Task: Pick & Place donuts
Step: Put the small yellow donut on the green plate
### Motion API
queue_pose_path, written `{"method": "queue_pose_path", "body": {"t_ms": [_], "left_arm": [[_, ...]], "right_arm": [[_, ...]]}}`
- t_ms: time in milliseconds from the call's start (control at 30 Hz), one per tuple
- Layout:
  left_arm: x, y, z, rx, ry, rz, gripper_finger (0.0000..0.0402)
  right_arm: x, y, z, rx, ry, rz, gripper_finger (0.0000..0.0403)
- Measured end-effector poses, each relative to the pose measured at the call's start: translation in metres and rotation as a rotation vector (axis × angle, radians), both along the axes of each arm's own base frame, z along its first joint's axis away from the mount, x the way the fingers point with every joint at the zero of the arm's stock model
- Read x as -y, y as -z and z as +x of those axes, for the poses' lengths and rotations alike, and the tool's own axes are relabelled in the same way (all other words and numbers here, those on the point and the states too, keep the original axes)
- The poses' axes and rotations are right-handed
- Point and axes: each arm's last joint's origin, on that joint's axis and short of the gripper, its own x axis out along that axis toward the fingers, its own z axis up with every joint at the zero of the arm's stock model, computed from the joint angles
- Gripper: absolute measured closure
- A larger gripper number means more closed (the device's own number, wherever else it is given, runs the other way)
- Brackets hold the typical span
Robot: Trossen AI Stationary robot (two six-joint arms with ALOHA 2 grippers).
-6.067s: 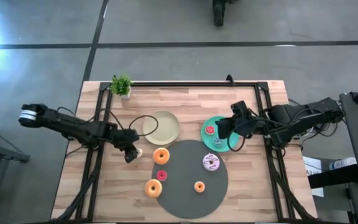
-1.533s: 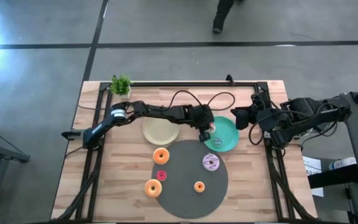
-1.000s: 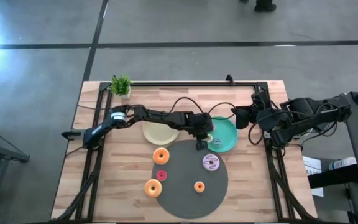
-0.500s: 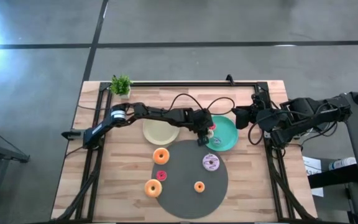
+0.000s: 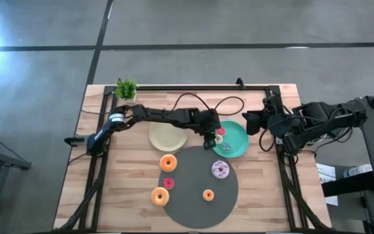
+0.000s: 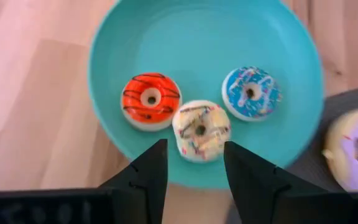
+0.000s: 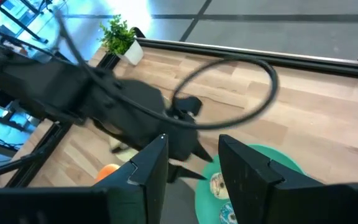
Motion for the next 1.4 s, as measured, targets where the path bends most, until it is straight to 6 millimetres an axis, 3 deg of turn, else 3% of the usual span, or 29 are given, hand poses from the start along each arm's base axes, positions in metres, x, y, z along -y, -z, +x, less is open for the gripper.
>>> {"method": "queue_pose_path", "body": {"t_ms": [200, 400, 667, 900, 1100, 1400], "left_arm": [[0.003, -0.031, -0.025, -0.065, 0.032, 0.017, 0.0271], [0.015, -0.031, -0.067, -0.082, 0.01, -0.032, 0.0271], [0.03, -0.022, -0.148, -0.054, -0.081, -0.119, 0.0271], [0.042, -0.014, -0.208, -0.006, -0.107, -0.158, 0.0271], [0.05, -0.007, -0.235, 0.014, -0.125, -0.186, 0.0271], [0.057, 0.01, -0.253, -0.019, -0.108, -0.194, 0.0271]], "right_arm": [[-0.001, 0.005, 0.001, -0.044, -0.03, 0.027, 0.0268], [-0.01, 0.032, 0.019, -0.193, -0.154, 0.115, 0.0268], [-0.042, 0.082, 0.075, -0.396, -0.488, 0.271, 0.0268], [-0.087, 0.121, 0.113, -0.523, -0.885, 0.073, 0.0268], [-0.131, 0.15, 0.136, -0.647, -1.224, -0.016, 0.0268], [-0.176, 0.19, 0.182, -0.734, -1.298, -0.05, 0.0268]]}}
